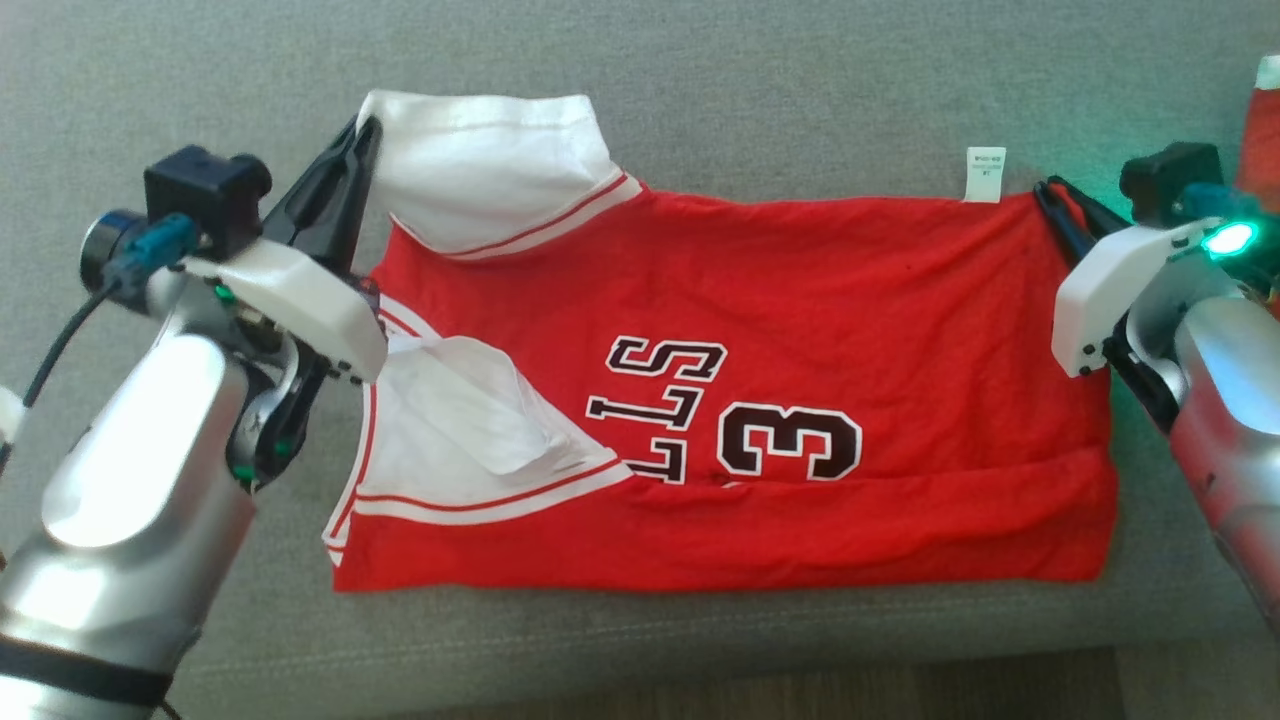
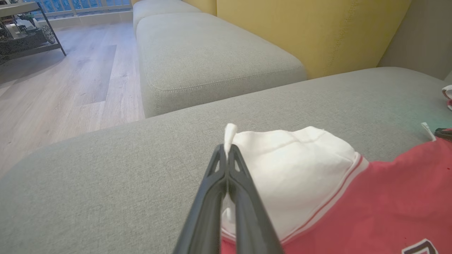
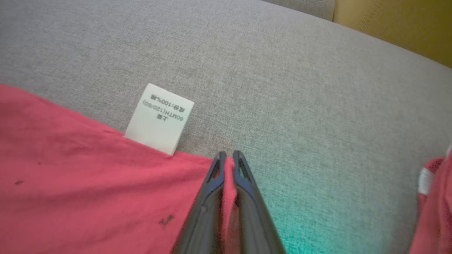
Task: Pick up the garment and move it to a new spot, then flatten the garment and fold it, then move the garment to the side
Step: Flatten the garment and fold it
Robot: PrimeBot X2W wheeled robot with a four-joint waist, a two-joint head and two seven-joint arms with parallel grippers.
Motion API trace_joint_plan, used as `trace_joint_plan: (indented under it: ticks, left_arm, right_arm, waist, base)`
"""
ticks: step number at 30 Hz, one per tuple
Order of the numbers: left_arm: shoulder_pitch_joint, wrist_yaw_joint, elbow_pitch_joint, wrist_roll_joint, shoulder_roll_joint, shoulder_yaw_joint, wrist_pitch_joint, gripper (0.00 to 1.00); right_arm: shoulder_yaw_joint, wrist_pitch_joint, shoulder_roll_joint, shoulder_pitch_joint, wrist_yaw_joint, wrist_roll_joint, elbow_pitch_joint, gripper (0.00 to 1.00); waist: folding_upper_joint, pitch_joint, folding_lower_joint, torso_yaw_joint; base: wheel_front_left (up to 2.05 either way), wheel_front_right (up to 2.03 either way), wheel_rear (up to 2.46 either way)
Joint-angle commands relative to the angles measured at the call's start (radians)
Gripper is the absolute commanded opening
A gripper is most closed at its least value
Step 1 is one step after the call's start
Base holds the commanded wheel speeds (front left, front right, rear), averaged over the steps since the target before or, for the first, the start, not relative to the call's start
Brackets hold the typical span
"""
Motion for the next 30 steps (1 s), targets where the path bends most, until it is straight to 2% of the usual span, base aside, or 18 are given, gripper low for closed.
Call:
trace_joint_plan:
  ticks: [1, 10, 19, 30]
  left_arm:
    - [-0.009, 0.010, -0.027, -0.007, 0.050, 0.045, -0.003, 0.00]
    - [0.041, 0.027, -0.013, -0.027, 0.072, 0.061, -0.021, 0.00]
    - [0.147, 0.036, -0.019, -0.047, 0.111, 0.060, -0.032, 0.00]
    - [0.305, 0.079, -0.138, -0.064, 0.161, 0.040, 0.011, 0.00]
  right_arm:
    - [0.018, -0.025, -0.021, 0.005, -0.001, 0.012, -0.001, 0.00]
    - [0.033, -0.096, -0.028, 0.047, -0.001, 0.051, -0.017, 0.00]
    - [0.050, -0.113, -0.056, 0.170, -0.001, 0.111, -0.152, 0.00]
    - [-0.032, -0.053, -0.130, 0.345, -0.001, 0.121, -0.324, 0.00]
  waist:
    - [0.0000, -0.009, 0.0000, 0.000]
    - [0.0000, -0.068, 0.0000, -0.010]
    - [0.0000, -0.146, 0.0000, -0.030]
    - [0.0000, -0.222, 0.0000, -0.041]
  base:
    - [0.00, 0.00, 0.00]
    - [0.00, 0.00, 0.00]
    - [0.00, 0.00, 0.00]
    - [0.00, 0.00, 0.00]
